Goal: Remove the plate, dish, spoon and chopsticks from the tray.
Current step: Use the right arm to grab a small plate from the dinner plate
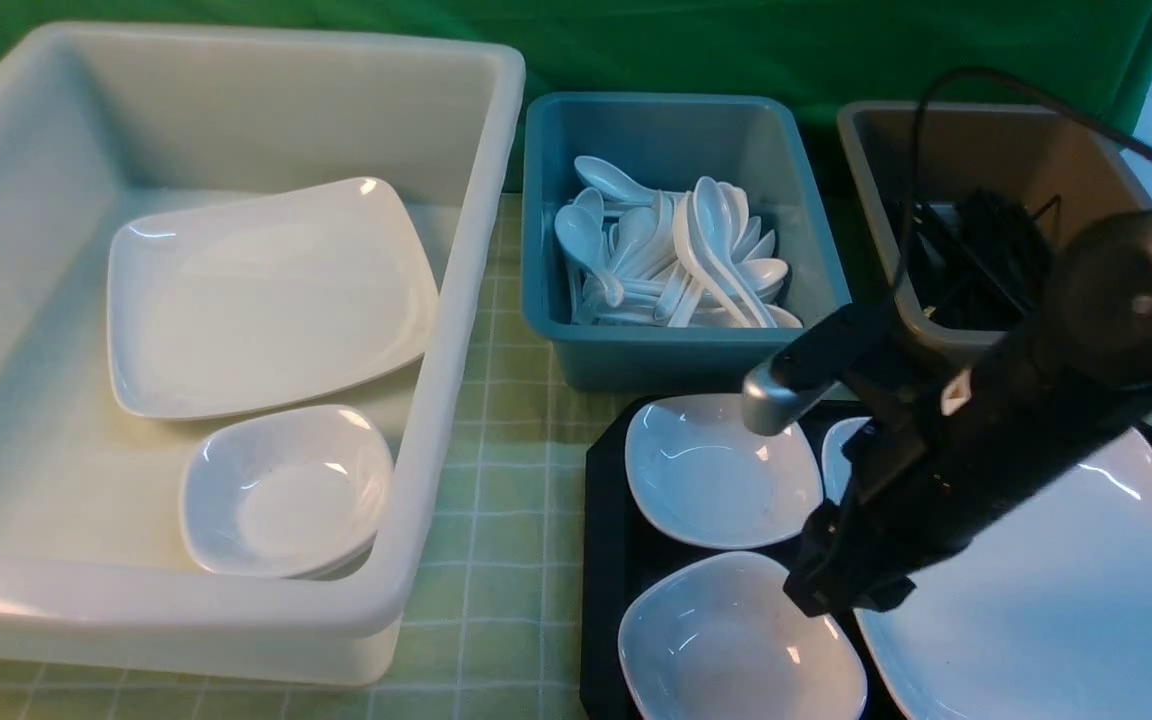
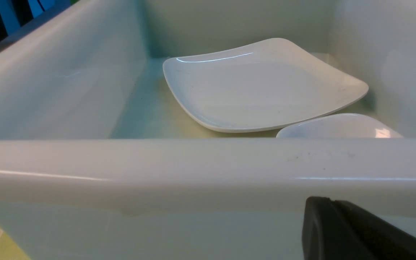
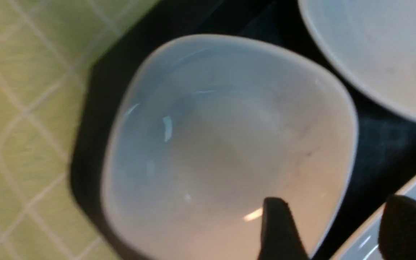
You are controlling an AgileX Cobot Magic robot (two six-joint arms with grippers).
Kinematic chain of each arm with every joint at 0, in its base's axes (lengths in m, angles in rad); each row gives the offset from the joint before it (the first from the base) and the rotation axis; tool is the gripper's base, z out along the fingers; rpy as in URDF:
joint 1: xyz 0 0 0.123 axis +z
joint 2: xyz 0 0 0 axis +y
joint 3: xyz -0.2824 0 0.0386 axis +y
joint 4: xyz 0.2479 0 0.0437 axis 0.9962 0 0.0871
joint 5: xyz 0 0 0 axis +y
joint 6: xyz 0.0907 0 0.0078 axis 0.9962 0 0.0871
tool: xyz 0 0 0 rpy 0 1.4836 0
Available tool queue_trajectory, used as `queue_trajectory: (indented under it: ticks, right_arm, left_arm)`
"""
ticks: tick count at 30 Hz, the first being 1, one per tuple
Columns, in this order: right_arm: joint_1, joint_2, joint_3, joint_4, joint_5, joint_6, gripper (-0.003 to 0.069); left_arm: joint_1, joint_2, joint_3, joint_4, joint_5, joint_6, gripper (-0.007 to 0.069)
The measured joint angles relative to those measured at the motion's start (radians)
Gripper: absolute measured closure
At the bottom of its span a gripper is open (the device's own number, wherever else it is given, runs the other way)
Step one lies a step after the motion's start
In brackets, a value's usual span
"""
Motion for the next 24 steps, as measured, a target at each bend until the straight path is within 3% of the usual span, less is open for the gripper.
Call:
queue_trajectory:
  ticks: [6,15,18,21,24]
  right_arm:
    - [0.006,0.183,-0.117,-0.078,0.033,0.027,0.0258]
    - [0.007,0.267,-0.126,-0.095,0.041,0.028,0.027]
    - [0.007,0.267,-0.126,-0.094,0.053,0.019,0.0356]
    - [0.007,0.267,-0.129,-0.081,0.078,0.017,0.0512]
    - [0.007,0.256,-0.134,-0.066,0.132,0.016,0.0526]
  left_arm:
    - [0.0,0.0,0.0,0.0,0.0,0.0,0.0627]
    - [0.0,0.0,0.0,0.0,0.0,0.0,0.0627]
    - [0.0,0.0,0.0,0.0,0.0,0.0,0.0627]
    - [0.0,0.0,0.0,0.0,0.0,0.0,0.0627]
    - [0.0,0.0,0.0,0.0,0.0,0.0,0.0627]
